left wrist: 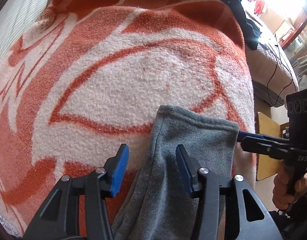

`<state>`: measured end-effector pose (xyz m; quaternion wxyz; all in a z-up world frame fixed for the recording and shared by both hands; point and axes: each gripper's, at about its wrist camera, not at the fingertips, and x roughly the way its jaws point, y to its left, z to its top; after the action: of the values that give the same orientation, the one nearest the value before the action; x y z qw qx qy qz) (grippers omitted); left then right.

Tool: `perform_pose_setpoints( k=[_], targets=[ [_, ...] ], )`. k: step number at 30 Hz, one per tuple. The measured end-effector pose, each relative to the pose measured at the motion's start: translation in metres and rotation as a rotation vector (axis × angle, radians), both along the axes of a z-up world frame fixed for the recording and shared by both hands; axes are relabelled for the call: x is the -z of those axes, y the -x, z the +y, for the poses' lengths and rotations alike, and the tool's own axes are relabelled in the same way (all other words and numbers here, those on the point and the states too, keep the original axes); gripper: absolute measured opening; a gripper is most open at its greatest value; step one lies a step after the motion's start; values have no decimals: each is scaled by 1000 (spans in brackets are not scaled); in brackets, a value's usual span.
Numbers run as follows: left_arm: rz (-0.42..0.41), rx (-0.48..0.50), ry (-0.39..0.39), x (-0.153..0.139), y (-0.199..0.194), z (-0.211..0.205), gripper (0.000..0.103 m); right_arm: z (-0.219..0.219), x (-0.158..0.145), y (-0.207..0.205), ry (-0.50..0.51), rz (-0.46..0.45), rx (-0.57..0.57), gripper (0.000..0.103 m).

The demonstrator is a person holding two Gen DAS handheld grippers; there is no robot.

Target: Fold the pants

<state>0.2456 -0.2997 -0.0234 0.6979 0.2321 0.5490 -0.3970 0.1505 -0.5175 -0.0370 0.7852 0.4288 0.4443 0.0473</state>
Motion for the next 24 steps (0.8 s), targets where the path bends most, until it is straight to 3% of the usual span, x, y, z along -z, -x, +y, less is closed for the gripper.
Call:
perform_pose_setpoints(
  k=[1, 4, 6, 8, 10, 12, 16, 24],
  targets=[
    [-7, 11, -17, 4, 3, -2, 50, 0, 0, 0, -14, -13, 5, 64],
    [-31, 33, -94, 28, 13, -12, 50, 5, 2, -3, -16, -26, 4, 64],
    [-43, 23, -74, 33, 15, -14, 50, 11, 13, -8, -81, -30, -16, 59],
    [-18, 18, -39, 32, 15, -14, 37, 14, 23, -11, -117, -28, -19, 27],
    [2, 13, -5, 28, 16, -11, 17, 11, 36, -11, -168, -11, 0, 8],
    [-18, 22, 18, 22, 21, -7, 12, 7, 35, -6, -202, -29, 13, 8],
    [-33, -8, 81, 1, 24, 6, 11, 17, 4, 0, -158, -100, -33, 8],
    [-102, -96, 284, -69, 39, 72, 11, 71, -80, 8, -152, -282, -242, 8]
  ],
)
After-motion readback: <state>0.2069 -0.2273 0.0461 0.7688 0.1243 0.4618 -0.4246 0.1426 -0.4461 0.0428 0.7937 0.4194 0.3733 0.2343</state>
